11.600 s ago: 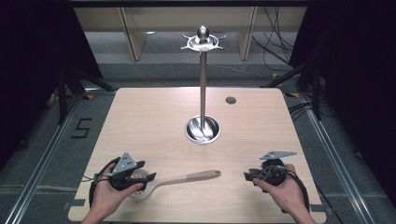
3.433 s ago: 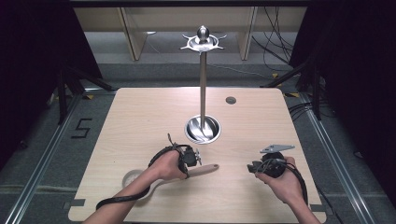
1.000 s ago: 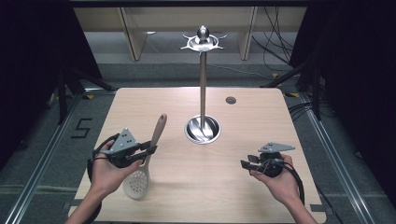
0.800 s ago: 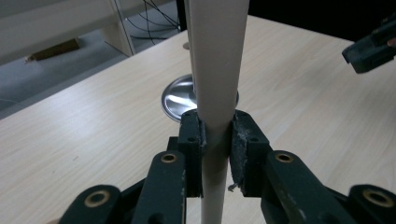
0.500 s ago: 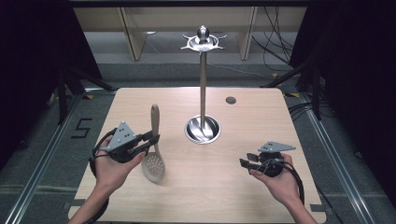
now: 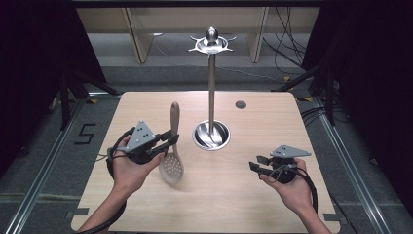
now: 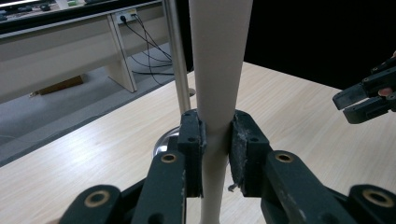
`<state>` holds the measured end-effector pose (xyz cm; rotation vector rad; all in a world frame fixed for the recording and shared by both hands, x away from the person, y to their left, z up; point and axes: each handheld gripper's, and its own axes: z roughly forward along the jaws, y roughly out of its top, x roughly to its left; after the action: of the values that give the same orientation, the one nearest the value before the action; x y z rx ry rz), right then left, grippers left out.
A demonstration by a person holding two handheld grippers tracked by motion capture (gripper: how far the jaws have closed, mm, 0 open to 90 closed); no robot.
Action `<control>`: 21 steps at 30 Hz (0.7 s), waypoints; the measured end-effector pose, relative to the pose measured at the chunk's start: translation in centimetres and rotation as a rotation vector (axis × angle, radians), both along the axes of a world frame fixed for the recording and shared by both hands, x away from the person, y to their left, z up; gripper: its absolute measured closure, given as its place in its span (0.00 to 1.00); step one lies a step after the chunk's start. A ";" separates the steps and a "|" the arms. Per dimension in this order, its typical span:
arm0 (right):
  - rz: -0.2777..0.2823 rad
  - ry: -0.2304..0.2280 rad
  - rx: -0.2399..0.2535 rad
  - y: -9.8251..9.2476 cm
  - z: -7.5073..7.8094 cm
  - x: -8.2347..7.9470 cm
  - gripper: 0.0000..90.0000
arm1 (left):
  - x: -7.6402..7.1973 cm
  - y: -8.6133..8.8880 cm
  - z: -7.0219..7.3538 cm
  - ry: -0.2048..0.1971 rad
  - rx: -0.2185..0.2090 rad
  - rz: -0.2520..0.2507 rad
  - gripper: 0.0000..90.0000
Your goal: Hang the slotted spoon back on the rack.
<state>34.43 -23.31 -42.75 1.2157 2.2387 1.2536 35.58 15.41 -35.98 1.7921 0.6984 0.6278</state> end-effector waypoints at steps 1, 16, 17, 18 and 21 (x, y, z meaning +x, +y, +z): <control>0.000 0.000 0.000 0.0 0.0 0.0 0.65 | 0.0 -0.2 0.0 -0.001 -0.003 -0.003 0.83; 0.025 -0.175 0.044 1.7 3.5 -0.6 0.65 | -0.1 -2.4 -0.2 -0.002 -0.006 0.003 0.83; 0.030 -0.177 0.057 1.9 3.8 -0.7 0.65 | -0.1 -2.6 -0.2 -0.001 -0.010 0.001 0.83; 0.036 -0.197 0.062 2.2 4.3 -0.7 0.65 | -0.1 -2.8 -0.2 -0.001 -0.007 -0.001 0.83; 0.047 -0.203 0.068 2.8 4.8 -0.8 0.65 | -0.1 -3.3 -0.3 0.002 -0.005 -0.009 0.83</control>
<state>33.67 -20.52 -37.91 1.0132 2.1046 1.4131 35.52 12.13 -36.23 1.7907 0.6926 0.6184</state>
